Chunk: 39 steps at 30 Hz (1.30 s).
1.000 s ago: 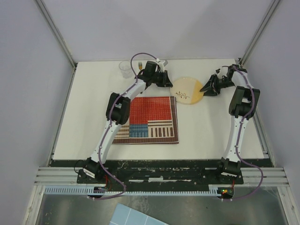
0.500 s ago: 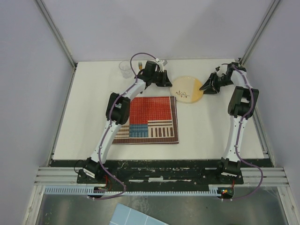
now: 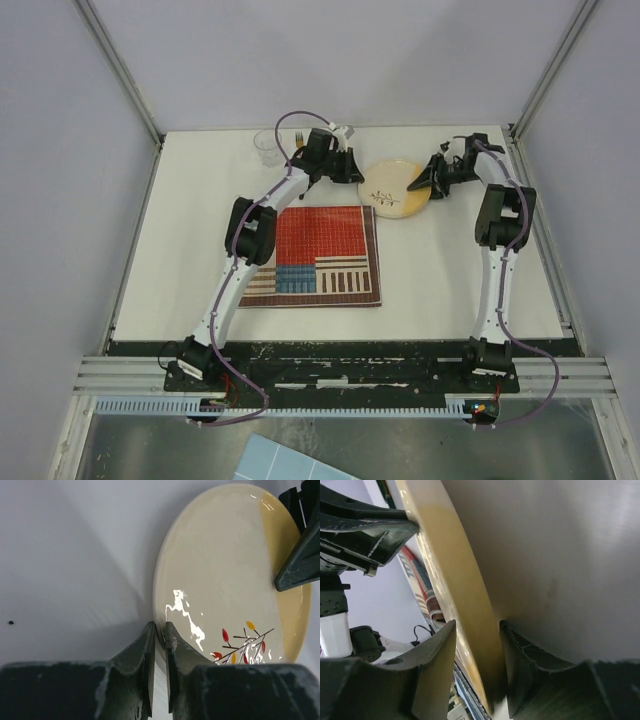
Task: Set the dinner table for one person
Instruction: Pick up the plate at the center of the board.
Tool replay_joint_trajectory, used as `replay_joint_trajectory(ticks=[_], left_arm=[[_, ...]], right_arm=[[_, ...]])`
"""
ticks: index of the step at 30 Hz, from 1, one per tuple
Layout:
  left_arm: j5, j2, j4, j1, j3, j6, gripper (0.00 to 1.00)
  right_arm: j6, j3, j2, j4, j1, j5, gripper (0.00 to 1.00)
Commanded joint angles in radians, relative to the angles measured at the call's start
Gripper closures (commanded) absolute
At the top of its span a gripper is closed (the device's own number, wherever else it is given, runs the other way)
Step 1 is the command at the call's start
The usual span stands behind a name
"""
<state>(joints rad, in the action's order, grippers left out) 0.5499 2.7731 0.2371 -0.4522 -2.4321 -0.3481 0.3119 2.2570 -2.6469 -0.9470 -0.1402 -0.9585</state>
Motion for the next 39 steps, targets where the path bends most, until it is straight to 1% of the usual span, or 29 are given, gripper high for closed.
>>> replay_joint_trajectory(ticks=[1, 5, 7, 9, 12, 13, 18, 21, 23, 28, 32, 39], left_arm=[[0.130, 0.032, 0.017, -0.098, -0.031, -0.056, 0.82], [0.127, 0.031, 0.020, -0.099, -0.031, -0.050, 0.82], [0.122, 0.026, 0.027, -0.098, -0.031, -0.038, 0.82], [0.113, 0.019, 0.039, -0.098, -0.030, -0.019, 0.82], [0.098, 0.008, 0.048, -0.098, -0.029, 0.000, 0.82], [0.096, 0.005, 0.050, -0.099, -0.028, 0.005, 0.82], [0.094, -0.004, 0.053, -0.099, -0.028, 0.011, 0.82], [0.092, -0.006, 0.053, -0.098, -0.028, 0.012, 0.82], [0.092, -0.006, 0.053, -0.098, -0.028, 0.011, 0.82], [0.090, -0.010, 0.065, -0.098, -0.028, 0.023, 0.82], [0.080, -0.019, 0.068, -0.095, -0.027, 0.036, 0.83], [0.054, -0.048, 0.068, -0.067, -0.006, 0.054, 0.83]], right_arm=[[0.084, 0.005, -0.012, 0.100, 0.091, -0.141, 0.53], [0.066, 0.009, -0.002, 0.087, 0.091, -0.112, 0.58], [0.043, 0.003, 0.010, 0.069, 0.090, -0.084, 0.63], [0.031, -0.005, 0.020, 0.064, 0.084, -0.060, 0.72], [0.031, -0.016, 0.030, 0.070, 0.070, -0.025, 0.95], [0.032, -0.022, 0.037, 0.076, 0.064, -0.017, 0.98], [0.012, -0.027, 0.056, 0.059, 0.040, -0.001, 0.98], [0.000, -0.027, 0.059, 0.048, 0.029, 0.002, 0.95], [0.000, -0.032, 0.064, 0.052, 0.021, 0.014, 0.98], [-0.004, -0.074, 0.076, 0.083, 0.006, 0.041, 0.98], [0.013, -0.096, 0.123, 0.118, -0.003, 0.070, 0.98], [0.048, -0.077, 0.166, 0.160, -0.019, 0.082, 0.98]])
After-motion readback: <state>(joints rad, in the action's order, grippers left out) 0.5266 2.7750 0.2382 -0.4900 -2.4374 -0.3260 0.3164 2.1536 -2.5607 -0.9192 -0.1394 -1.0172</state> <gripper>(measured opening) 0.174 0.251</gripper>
